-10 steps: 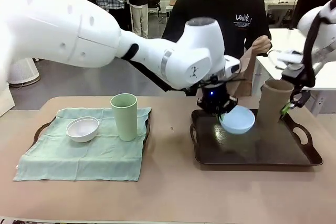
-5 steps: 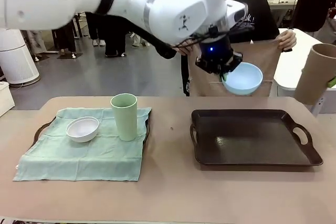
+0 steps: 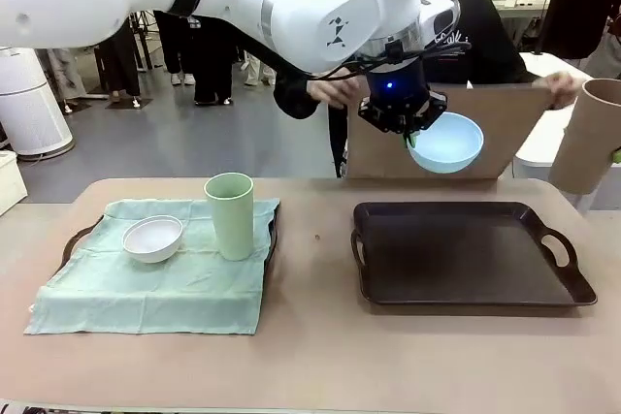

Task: Set up a tray with a mat and arrange the tableware.
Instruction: Pick up the Picnic Bowl and Reusable plastic cup from the Handle tray in front of the human's position and hold them in the air, then place the Picnic Bowl and Reusable plastic cup back onto the Handle tray in front of the human's position.

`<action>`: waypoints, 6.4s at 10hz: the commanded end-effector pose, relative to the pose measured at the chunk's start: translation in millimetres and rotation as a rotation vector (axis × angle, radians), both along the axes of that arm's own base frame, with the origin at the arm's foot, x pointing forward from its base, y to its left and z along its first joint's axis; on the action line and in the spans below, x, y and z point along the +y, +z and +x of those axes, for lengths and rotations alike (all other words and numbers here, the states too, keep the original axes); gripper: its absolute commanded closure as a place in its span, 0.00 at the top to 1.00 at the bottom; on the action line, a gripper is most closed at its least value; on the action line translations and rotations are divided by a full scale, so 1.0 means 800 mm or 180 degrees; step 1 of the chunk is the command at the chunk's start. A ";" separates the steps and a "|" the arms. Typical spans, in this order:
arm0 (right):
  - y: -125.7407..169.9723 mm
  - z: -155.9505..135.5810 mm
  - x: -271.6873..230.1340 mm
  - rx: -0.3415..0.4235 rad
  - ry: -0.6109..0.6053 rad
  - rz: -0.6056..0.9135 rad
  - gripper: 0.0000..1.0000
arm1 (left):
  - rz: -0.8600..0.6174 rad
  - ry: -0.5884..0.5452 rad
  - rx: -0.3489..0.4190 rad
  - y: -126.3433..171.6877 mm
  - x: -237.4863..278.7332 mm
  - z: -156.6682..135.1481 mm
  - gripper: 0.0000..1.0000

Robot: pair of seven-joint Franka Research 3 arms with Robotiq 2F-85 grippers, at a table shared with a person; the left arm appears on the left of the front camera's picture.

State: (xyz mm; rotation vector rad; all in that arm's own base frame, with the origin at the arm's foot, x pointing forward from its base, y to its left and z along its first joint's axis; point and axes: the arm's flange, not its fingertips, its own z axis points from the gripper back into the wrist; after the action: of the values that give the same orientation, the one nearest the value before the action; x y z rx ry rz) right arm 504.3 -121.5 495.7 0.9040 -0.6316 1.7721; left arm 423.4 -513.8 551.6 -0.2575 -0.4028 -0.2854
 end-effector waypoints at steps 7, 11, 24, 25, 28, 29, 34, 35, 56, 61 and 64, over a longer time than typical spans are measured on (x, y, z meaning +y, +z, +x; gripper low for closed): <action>0.004 0.005 -0.001 -0.0031 0.0033 0.0013 0.15 | -0.0048 -0.0023 -0.0031 0.005 0.000 0.000 0.00; 0.004 0.005 -0.001 -0.0031 0.0033 0.0013 0.15 | -0.0048 -0.0023 -0.0031 0.005 0.000 0.000 0.00; 0.004 0.005 -0.001 -0.0031 0.0033 0.0013 0.15 | -0.0048 -0.0023 -0.0031 0.005 0.000 0.000 0.00; 0.004 0.005 -0.001 -0.0031 0.0033 0.0013 0.15 | -0.0048 -0.0023 -0.0031 0.005 0.000 0.000 0.00; 0.004 0.005 -0.001 -0.0031 0.0033 0.0013 0.15 | -0.0048 -0.0023 -0.0031 0.005 0.000 0.000 0.00; 0.004 0.005 -0.001 -0.0031 0.0033 0.0013 0.15 | -0.0048 -0.0023 -0.0031 0.005 0.000 0.000 0.00; 0.004 0.005 -0.001 -0.0031 0.0033 0.0013 0.15 | -0.0048 -0.0023 -0.0031 0.005 0.000 0.000 0.00; 0.004 0.005 -0.001 -0.0031 0.0033 0.0013 0.15 | -0.0048 -0.0023 -0.0031 0.005 0.000 0.000 0.00; -0.233 0.075 0.116 -0.0098 0.0813 -0.0131 0.85 | 0.0283 -0.0102 0.0677 -0.202 -0.007 0.065 0.04; -0.256 0.078 0.122 0.0004 0.0871 -0.0156 0.85 | 0.0327 -0.0143 0.0551 -0.243 -0.012 0.079 0.04; -0.256 0.077 0.120 0.0023 0.0886 -0.0131 0.85 | 0.0372 -0.0105 0.0619 -0.248 -0.014 0.080 0.46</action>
State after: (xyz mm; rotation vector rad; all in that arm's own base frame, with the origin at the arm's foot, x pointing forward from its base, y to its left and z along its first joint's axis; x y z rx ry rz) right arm 567.6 -23.9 314.0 1.0014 -0.5264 2.0019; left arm 484.4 -522.6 350.2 -0.1940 -0.1821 -0.3093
